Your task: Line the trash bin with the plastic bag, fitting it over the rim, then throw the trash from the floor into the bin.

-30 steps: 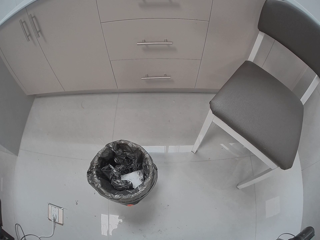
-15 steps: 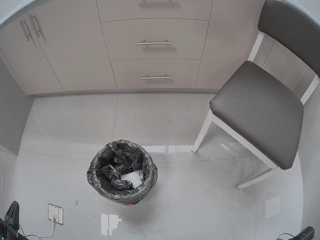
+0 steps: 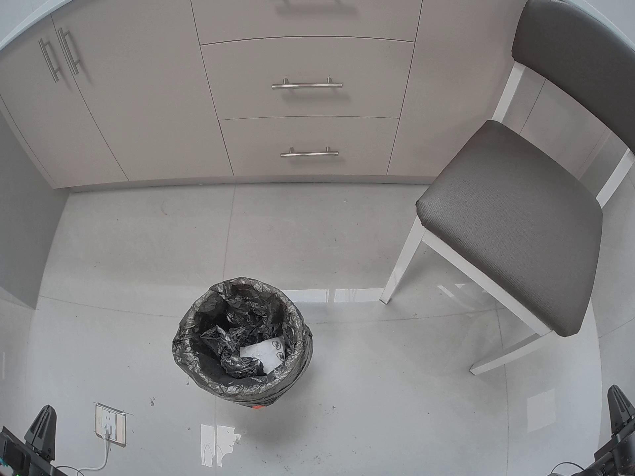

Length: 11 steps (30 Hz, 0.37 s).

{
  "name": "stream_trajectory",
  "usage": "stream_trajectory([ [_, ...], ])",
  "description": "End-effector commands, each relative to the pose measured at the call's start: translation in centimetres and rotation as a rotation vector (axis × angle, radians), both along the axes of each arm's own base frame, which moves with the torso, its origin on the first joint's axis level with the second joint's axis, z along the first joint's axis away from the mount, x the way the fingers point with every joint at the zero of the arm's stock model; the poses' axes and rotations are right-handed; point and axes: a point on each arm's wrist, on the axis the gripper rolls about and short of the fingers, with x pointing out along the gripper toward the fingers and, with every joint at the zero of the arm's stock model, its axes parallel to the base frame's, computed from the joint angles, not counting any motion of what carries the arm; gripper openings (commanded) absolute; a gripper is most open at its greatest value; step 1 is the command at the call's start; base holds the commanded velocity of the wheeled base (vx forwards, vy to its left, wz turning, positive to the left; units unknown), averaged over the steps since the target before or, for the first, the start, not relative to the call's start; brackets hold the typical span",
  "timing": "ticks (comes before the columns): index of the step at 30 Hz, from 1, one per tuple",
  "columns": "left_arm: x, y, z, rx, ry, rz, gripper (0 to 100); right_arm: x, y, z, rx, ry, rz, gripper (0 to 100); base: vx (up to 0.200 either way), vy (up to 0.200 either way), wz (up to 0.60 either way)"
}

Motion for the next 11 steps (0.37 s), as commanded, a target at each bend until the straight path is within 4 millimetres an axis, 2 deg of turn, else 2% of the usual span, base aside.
stream_trajectory([
  [1,0.08,-0.02,-0.46,-0.002,-0.006,-0.008,0,0.15,0.12,-0.62,-0.017,-0.007,0.052,0,0.0,0.0,0.0],
  [11,0.08,-0.02,-0.46,-0.002,-0.006,-0.006,0,0.14,0.08,-0.64,0.015,-0.007,0.037,0,0.0,0.0,0.0],
])
